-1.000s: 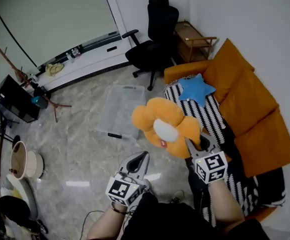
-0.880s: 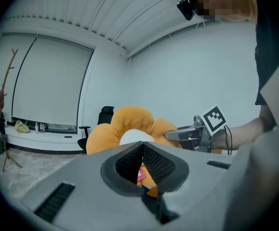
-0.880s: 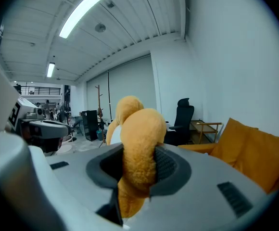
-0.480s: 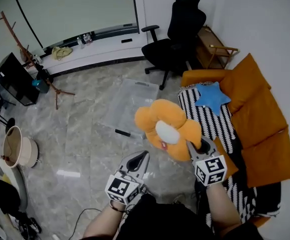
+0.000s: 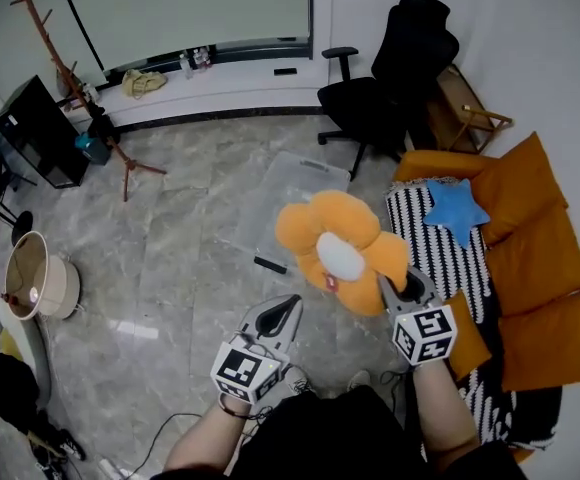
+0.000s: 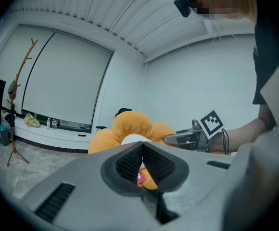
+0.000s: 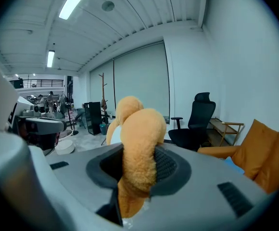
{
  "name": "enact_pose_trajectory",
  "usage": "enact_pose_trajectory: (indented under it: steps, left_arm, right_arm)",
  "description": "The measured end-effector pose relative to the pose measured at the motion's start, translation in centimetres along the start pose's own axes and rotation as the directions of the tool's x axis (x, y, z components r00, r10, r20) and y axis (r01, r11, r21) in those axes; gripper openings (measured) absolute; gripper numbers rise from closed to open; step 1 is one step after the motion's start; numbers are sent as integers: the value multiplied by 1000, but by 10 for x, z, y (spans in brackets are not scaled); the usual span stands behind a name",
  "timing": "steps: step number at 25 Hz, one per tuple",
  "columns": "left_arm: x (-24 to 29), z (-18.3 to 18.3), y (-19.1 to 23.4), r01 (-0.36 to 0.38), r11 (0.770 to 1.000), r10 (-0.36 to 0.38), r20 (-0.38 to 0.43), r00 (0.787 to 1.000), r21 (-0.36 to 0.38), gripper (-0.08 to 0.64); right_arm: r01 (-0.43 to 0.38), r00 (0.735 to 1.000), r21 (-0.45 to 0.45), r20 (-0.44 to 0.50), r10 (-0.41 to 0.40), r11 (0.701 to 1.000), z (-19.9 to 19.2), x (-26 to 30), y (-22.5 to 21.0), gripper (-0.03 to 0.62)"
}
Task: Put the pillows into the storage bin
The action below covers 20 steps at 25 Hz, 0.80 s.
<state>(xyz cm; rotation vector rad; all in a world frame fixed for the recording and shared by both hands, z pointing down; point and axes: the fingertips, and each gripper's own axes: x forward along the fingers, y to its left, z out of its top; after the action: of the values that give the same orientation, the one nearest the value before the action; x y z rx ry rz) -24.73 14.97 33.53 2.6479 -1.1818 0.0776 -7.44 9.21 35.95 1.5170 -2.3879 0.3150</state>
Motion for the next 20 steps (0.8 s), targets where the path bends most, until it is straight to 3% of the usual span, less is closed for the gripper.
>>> enact_pose_trajectory:
  steps: [4, 8, 11, 20]
  left_arm:
    - [-4, -5, 31, -54, 998, 54, 1, 999, -26, 6]
    - [-2, -12, 60, -122, 992, 118, -80, 990, -41, 6]
    - [11, -9, 85, -182, 981, 180, -50, 982, -62, 6]
    - [81, -5, 145, -332, 940, 329, -58, 943, -73, 6]
  right_arm:
    - [-48, 999, -23, -15, 47, 999, 8, 39, 12, 129]
    - [-103, 994, -23, -39, 102, 994, 10, 84, 17, 129]
    - [-151, 987, -17, -60, 150, 988, 9, 126, 12, 129]
    - [-327, 941, -68, -120, 317, 943, 4, 251, -8, 130]
